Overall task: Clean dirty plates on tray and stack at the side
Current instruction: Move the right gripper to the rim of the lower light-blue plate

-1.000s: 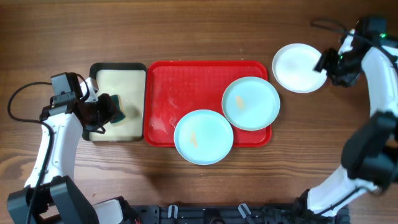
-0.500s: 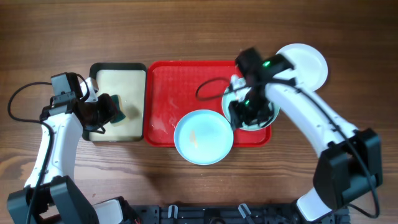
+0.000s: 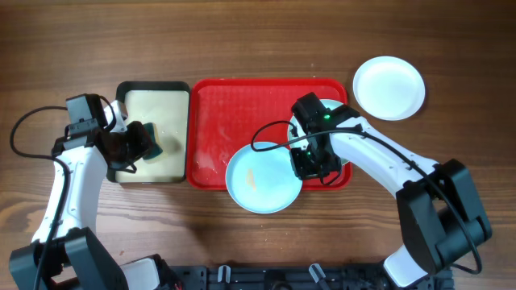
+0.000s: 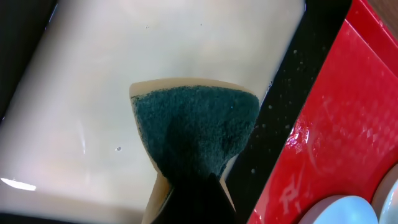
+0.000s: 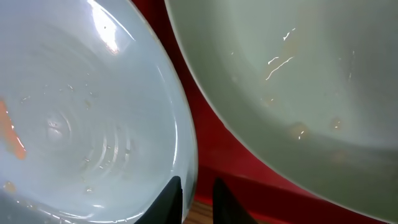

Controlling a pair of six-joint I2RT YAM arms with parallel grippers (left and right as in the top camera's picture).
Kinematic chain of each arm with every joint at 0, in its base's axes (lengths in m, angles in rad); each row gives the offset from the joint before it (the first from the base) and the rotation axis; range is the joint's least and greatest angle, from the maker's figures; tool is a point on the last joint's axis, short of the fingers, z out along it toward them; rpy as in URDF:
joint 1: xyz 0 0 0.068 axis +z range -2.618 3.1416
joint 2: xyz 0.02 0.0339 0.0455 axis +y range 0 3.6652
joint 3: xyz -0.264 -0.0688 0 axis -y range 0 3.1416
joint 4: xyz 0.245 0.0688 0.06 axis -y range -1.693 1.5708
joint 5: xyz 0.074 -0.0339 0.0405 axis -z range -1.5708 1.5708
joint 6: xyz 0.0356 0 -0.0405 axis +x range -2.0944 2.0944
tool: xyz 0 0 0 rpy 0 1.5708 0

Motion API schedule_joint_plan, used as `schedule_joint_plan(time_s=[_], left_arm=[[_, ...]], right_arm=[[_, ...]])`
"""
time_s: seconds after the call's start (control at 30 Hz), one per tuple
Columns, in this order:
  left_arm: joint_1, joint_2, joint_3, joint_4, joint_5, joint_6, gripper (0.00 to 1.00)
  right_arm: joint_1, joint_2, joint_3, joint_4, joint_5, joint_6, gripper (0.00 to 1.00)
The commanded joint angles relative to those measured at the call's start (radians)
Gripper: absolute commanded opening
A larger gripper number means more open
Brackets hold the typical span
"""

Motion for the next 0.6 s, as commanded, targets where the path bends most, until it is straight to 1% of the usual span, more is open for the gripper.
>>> schedule_joint_plan(time_s=[0.0,0.13,0.17,0.2,0.23,0.3,0.37,0.47,0.57], left_arm=[[-0.005,-0.009,-0.002,0.002,0.005,0.013,0.04],[-0.005,-0.009,-0.002,0.002,0.005,0.012,0.04],[-0.005,-0.009,-0.002,0.003,0.005,0.012,0.04],[-0.005,-0.009,-0.002,0.003,0.005,0.013,0.04],[-0.005,-0.009,-0.002,0.003,0.005,0.013,0.04],[-0.005,-0.009,-0.002,0.003,0.005,0.013,0.04],[-0.005,-0.009,-0.002,0.003,0.005,0.013,0.04],[-0.005,-0.009,-0.002,0.002,0.005,0.012,0.04],[-0.005,-0.009,-0.002,0.002,0.005,0.012,0.04]], right_arm=[[0.002,0.005,-0.019,0.012,-0.015,0.039,0.17],[0.005,0.005,-0.065,0.079,-0.040,0.082,0.17],[0.005,0.005,-0.073,0.096,-0.062,0.081,0.15],[0.005,0.005,-0.076,0.111,-0.085,0.081,0.08],[0.005,0.004,-0.076,0.119,-0.107,0.082,0.04],[0.005,-0.004,-0.073,0.137,-0.141,0.083,0.04],[0.005,-0.021,-0.061,0.164,-0.143,0.108,0.04],[0.005,-0.042,-0.022,0.216,-0.139,0.108,0.04],[0.005,-0.040,-0.014,0.349,-0.079,0.142,0.04]])
